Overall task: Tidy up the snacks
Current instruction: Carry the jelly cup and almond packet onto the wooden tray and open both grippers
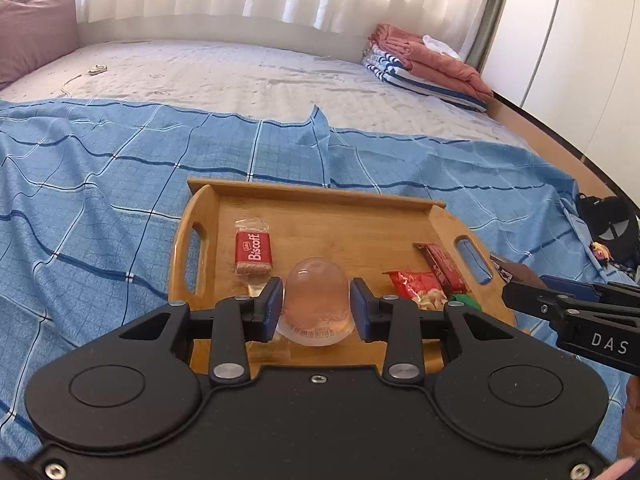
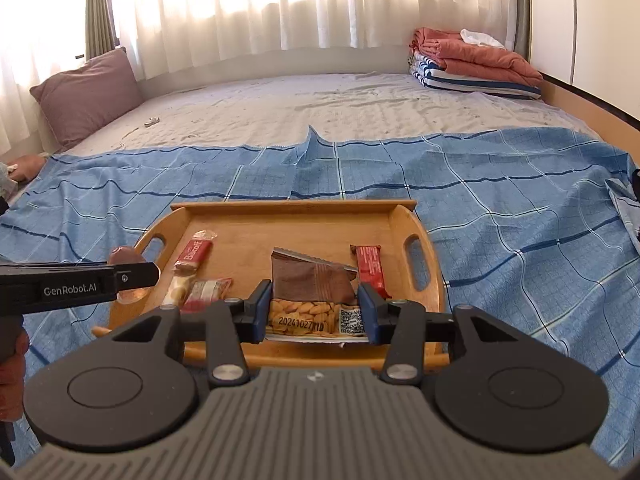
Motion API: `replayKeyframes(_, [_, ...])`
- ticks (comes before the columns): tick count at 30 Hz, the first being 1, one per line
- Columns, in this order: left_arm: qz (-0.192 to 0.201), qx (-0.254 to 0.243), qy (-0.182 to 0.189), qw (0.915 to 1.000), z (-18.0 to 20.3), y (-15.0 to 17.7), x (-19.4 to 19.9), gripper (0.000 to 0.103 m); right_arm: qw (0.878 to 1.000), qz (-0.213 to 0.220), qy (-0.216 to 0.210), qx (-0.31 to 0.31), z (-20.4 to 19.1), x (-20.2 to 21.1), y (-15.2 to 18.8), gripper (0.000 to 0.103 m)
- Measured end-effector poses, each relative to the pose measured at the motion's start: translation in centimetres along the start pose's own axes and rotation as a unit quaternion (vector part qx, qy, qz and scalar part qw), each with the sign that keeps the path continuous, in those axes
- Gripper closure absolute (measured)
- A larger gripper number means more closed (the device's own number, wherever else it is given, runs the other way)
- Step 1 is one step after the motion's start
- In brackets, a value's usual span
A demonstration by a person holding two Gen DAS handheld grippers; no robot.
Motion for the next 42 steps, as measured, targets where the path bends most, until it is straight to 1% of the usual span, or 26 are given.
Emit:
replayKeyframes(3, [-0.015, 0.006, -0.005, 0.9999, -0.1, -1.1, -2.8, 0.068, 0.999, -0.031, 0.014, -0.008, 0.0, -3.6, -1.7, 0.054])
replayKeyframes(6, [-0.022, 0.018, -0.002, 0.9996, -0.3, -2.0, -5.5, 0.068, 0.999, -0.044, 0.025, -0.012, -0.1, -6.8, -2.7, 0.054])
replayKeyframes(9, [-0.027, 0.02, -0.003, 0.9994, -0.3, -2.5, -8.0, 0.068, 0.998, -0.048, 0.033, -0.019, -0.2, -9.5, -3.2, 0.054])
replayKeyframes(14, [-0.034, 0.025, -0.016, 0.999, -0.6, -2.5, -11.5, 0.068, 0.998, -0.05, 0.028, -0.04, 0.1, -12.9, -3.1, 0.054])
replayKeyframes(18, [-0.018, 0.018, -0.022, 0.9994, -0.8, -2.5, -12.7, 0.071, 0.997, -0.05, 0.03, -0.041, 0.1, -14.6, -2.6, 0.054])
replayKeyframes(25, [-0.013, 0.0, -0.022, 0.9997, -0.6, -2.5, -12.8, 0.071, 0.998, -0.056, 0.034, -0.024, -0.4, -15.7, -1.5, 0.054])
replayKeyframes(30, [-0.013, -0.016, -0.024, 0.9995, -0.1, -1.8, -12.3, 0.071, 0.997, -0.058, 0.039, -0.012, -0.4, -15.7, -0.9, 0.053])
replayKeyframes(35, [-0.027, -0.017, -0.026, 0.9992, -0.1, -0.8, -12.3, 0.072, 0.997, -0.064, 0.038, -0.007, -0.3, -15.4, -0.7, 0.054])
replayKeyframes(38, [-0.022, -0.028, -0.031, 0.9989, 0.1, -0.4, -12.1, 0.072, 0.997, -0.067, 0.039, 0.002, -0.4, -15.3, -0.5, 0.054])
replayKeyframes(42, [-0.025, -0.03, -0.031, 0.9987, 0.1, -0.3, -11.8, 0.072, 0.995, -0.087, 0.032, 0.03, -0.7, -14.9, -0.3, 0.054])
Point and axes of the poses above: each gripper's, at about its wrist camera, not at the fingertips, and x roughly against the way its jaws point, z to its right, y to its underside, the point moved 1 cm from there along -x, roughly the way its jaws point, and after that the axes turned 9 degrees about -x, right-handed, at the moved point
